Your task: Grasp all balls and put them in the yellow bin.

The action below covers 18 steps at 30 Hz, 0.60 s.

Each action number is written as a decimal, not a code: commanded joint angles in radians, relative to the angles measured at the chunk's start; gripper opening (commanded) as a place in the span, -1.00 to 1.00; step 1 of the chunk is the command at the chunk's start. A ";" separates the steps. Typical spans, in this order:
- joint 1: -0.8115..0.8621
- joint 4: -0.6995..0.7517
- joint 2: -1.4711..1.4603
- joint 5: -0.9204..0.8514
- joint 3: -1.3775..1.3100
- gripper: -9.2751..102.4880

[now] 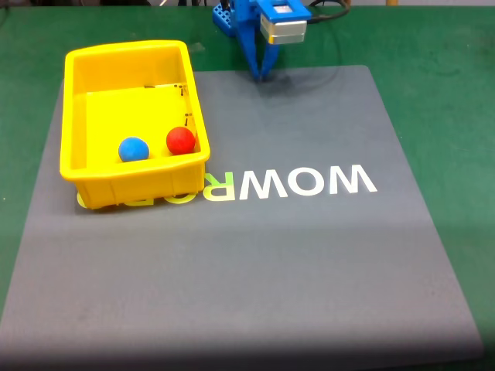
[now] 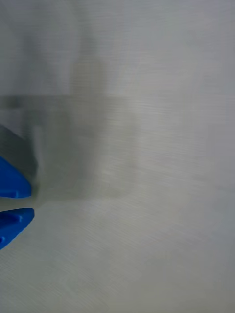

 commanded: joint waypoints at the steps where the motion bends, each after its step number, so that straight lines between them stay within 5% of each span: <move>1: 0.015 0.043 0.015 0.012 0.031 -0.83; 18: 0.018 0.051 0.015 0.014 0.031 -0.83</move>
